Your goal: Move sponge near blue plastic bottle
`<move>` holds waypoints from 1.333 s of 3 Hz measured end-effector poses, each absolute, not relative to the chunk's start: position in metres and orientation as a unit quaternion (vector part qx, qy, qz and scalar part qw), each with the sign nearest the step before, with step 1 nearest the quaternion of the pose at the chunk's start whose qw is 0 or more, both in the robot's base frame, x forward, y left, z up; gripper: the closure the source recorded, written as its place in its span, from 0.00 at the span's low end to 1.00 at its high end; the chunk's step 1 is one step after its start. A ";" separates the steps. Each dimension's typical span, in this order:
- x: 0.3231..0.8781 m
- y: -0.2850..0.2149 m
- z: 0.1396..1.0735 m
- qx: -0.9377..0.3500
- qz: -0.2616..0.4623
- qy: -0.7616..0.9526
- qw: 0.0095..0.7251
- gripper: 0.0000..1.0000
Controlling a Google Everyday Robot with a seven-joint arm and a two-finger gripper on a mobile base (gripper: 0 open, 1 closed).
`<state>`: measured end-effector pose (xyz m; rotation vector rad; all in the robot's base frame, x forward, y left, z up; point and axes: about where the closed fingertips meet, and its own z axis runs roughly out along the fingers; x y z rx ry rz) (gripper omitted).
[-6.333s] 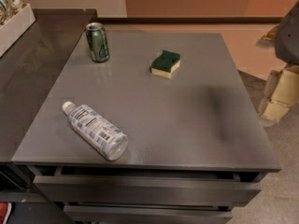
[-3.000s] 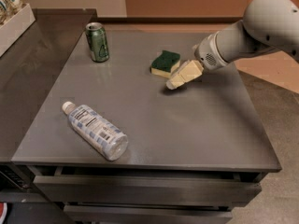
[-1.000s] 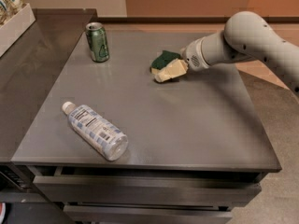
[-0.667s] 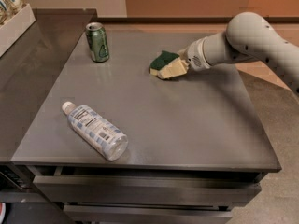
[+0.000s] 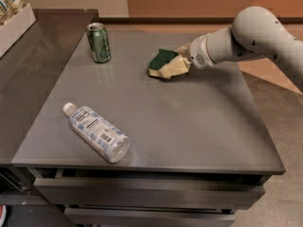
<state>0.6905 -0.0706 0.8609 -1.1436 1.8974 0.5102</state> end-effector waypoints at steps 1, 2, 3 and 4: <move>0.669 -0.063 0.875 -0.493 0.226 0.733 0.410 0.98; 0.633 -0.056 0.887 -0.543 0.250 0.702 0.387 1.00; 0.594 -0.054 0.892 -0.580 0.269 0.674 0.369 1.00; 0.561 -0.052 0.886 -0.606 0.278 0.658 0.351 1.00</move>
Offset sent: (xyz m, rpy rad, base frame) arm -0.1053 0.0141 0.0414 -0.0334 0.0298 0.4007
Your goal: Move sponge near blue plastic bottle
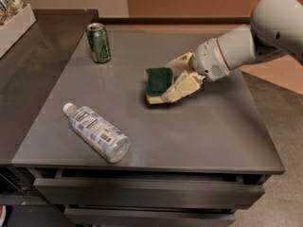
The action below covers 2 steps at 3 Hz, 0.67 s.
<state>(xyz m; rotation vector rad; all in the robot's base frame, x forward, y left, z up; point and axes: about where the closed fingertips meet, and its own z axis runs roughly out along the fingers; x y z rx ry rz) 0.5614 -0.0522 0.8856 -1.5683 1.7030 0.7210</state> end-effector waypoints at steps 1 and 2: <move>0.539 -0.047 0.874 -0.621 0.286 0.650 0.332 1.00; 0.523 -0.035 0.860 -0.629 0.299 0.646 0.313 1.00</move>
Offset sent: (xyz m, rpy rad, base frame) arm -0.0562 0.0263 -0.0408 -0.0401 0.0919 0.1137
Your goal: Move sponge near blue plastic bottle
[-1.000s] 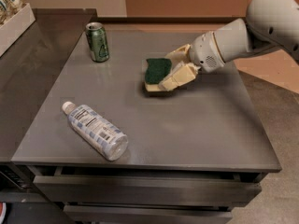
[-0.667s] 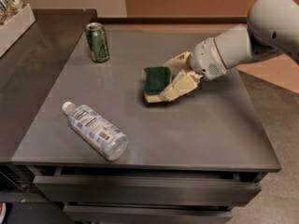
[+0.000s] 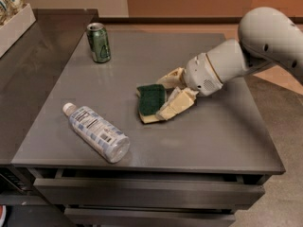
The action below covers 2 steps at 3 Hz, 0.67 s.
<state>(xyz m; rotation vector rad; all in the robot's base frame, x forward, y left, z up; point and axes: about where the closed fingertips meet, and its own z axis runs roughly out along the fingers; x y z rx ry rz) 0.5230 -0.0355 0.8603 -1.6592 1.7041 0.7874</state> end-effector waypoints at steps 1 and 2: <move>0.515 -0.020 0.852 -0.631 0.314 0.642 0.301 1.00; 0.513 -0.006 0.850 -0.630 0.328 0.638 0.297 0.82</move>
Offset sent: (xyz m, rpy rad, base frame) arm -0.0107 0.0426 -0.0117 0.0428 0.0718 0.0475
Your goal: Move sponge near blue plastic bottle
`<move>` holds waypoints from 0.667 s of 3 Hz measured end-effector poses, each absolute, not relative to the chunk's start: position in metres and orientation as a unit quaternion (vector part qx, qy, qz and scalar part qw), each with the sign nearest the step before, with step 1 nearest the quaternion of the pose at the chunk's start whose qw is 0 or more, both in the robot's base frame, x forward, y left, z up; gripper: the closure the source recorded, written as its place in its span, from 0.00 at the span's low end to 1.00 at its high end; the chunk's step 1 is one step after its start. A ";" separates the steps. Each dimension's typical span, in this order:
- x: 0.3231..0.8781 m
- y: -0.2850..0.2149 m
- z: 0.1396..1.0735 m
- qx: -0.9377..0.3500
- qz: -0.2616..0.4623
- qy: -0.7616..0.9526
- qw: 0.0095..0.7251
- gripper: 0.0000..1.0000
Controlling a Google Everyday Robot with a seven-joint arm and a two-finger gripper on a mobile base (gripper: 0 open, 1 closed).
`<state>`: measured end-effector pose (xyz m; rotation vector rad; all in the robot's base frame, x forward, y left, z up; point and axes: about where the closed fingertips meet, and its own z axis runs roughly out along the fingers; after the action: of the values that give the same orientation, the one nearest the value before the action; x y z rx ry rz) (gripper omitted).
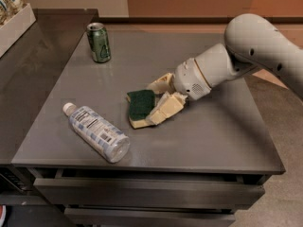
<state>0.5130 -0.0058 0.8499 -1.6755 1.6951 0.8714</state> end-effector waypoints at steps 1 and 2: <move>0.513 0.003 0.851 -0.628 0.341 0.632 0.301 0.59; 0.513 0.009 0.852 -0.629 0.353 0.620 0.308 0.35</move>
Offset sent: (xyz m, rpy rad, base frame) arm 0.0024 0.0158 0.0036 0.0950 0.0047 0.0410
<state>0.5134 0.0085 0.8521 -1.6626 1.6403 0.9333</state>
